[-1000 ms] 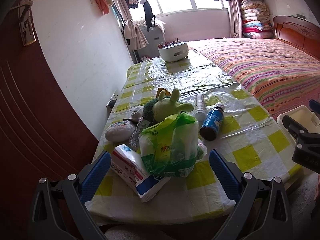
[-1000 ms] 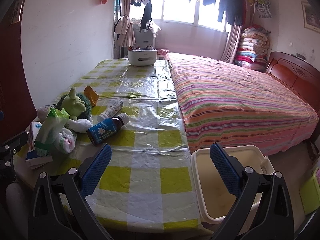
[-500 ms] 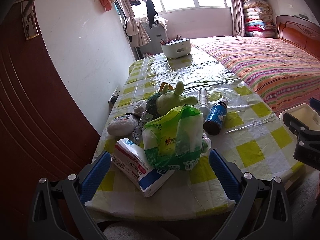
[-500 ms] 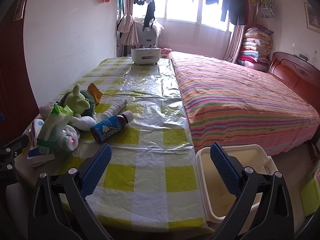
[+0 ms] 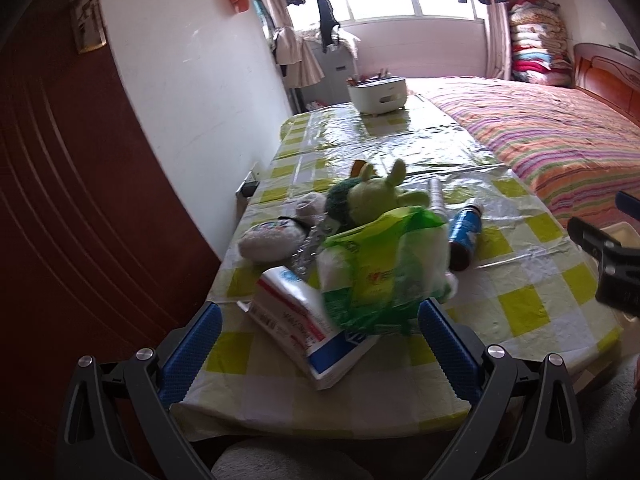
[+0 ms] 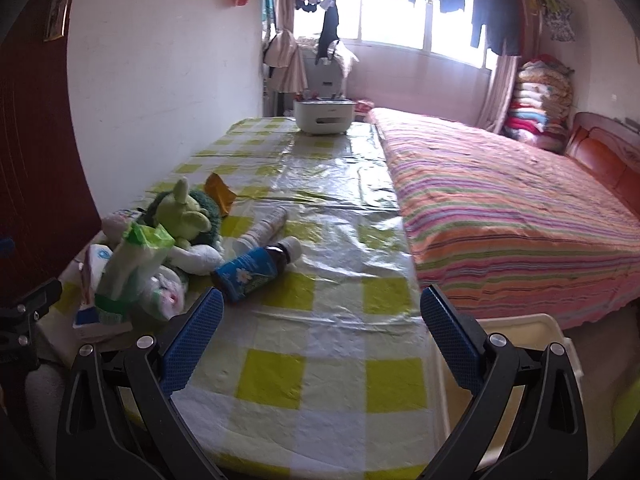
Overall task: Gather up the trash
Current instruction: 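Reach the right tool to the green-and-white plastic bag and close on it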
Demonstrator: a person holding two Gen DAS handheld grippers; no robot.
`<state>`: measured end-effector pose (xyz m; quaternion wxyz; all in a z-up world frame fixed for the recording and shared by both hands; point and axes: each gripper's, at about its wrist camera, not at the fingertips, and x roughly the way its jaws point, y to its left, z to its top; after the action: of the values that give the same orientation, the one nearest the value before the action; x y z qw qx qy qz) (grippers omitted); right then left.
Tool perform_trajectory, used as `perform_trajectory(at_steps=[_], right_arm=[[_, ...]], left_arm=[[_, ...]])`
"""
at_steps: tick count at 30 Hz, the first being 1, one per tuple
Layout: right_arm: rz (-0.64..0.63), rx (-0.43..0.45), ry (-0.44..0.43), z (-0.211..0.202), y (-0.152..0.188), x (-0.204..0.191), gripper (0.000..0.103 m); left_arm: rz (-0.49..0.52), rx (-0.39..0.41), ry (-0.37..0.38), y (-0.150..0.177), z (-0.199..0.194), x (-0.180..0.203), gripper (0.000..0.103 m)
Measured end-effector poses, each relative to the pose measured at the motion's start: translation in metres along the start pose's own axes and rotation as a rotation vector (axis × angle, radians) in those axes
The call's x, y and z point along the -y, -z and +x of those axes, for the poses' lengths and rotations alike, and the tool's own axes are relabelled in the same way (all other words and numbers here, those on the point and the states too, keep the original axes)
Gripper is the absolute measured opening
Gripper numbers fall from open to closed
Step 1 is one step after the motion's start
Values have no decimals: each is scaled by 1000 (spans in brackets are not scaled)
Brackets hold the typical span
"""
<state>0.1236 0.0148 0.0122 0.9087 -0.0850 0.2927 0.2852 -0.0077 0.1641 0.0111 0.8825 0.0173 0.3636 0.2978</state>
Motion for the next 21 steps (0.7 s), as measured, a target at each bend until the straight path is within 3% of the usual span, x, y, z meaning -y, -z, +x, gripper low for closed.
perform_trajectory(at_steps=[13,21], right_arm=[[73,-112,-462,42,-23,-51,97],[62,-164,-525,73,-26,-85,97]], left_arm=[[-95,-33,-30,28,6,-49,96],[-123,-56,-40,41,10,-62,96]])
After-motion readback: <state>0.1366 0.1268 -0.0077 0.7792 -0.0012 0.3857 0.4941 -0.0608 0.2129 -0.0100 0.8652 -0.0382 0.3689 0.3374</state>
